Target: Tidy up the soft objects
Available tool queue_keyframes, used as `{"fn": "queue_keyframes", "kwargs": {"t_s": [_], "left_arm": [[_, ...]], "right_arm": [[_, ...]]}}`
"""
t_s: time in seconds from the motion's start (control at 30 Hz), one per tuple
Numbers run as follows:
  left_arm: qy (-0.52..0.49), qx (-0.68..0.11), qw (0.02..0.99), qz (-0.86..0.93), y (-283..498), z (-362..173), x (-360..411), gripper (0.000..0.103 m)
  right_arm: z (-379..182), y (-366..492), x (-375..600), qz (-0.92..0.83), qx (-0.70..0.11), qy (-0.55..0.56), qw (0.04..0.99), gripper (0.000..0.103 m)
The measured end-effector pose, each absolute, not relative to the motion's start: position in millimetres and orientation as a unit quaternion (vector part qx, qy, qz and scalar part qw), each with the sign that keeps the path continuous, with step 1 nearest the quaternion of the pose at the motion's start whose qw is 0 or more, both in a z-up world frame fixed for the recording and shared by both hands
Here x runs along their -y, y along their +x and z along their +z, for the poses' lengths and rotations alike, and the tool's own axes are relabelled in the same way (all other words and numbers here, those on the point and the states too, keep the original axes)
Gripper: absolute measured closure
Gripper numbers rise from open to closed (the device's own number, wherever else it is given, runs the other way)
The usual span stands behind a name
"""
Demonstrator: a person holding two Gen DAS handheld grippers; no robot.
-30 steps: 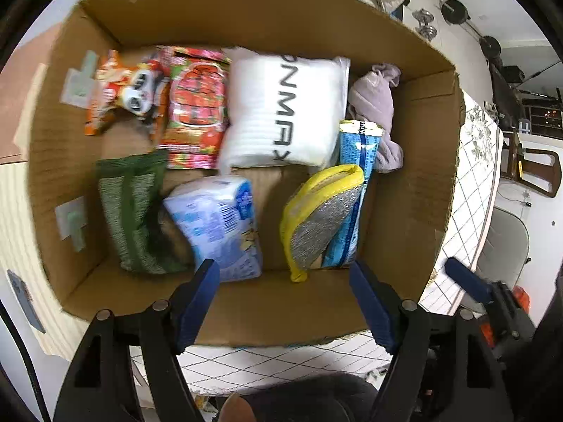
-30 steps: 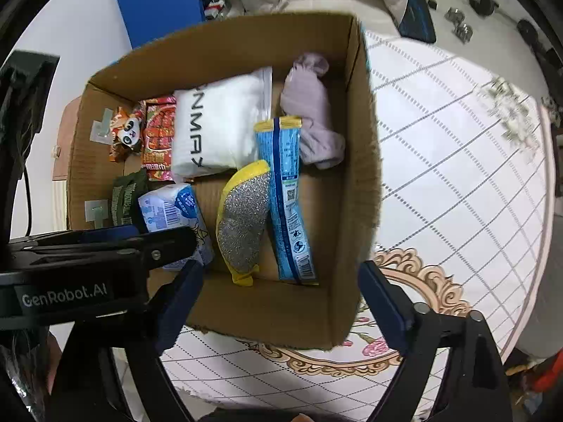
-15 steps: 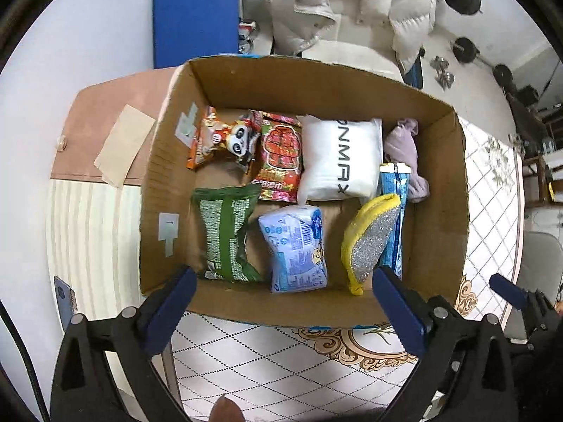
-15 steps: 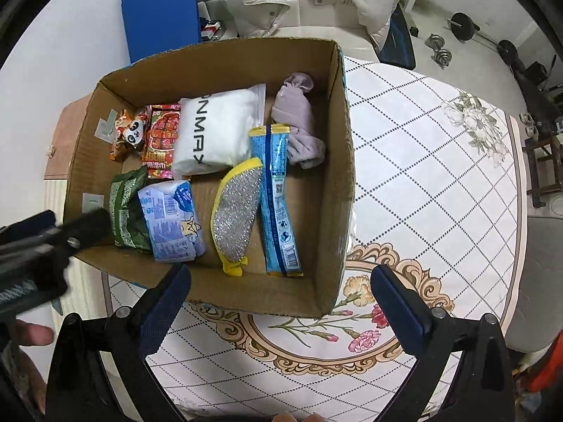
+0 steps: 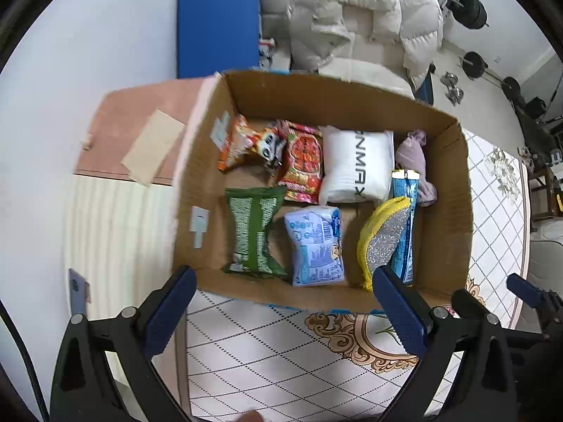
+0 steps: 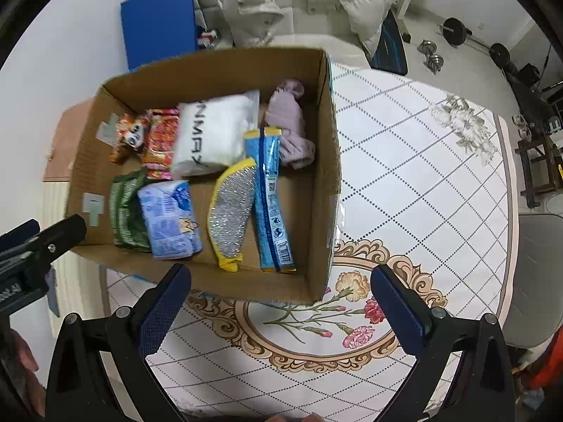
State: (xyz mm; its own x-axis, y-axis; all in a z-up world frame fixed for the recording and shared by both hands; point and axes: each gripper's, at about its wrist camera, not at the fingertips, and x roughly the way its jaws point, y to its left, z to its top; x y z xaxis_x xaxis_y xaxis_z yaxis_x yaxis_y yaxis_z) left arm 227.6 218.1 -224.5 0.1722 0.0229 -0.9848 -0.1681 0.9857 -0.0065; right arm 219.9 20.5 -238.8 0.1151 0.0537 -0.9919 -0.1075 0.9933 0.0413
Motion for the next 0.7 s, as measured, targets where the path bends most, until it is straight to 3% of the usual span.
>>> {"fn": "queue_keyframes", "kwargs": {"t_s": [0.4, 0.7], "left_arm": [[-0.045, -0.542, 0.837, 0.063, 153.2, -103.6, -198.1, 0.0], [-0.043, -0.497, 0.864, 0.069, 101.0, -38.3, -193.1, 0.0]], "right_arm": [[-93.2, 148.8, -3.8, 0.08, -0.557, -0.015, 0.826, 0.0], [-25.0, 91.7, 7.7, 0.092, -0.514, -0.007, 0.853, 0.0]]}}
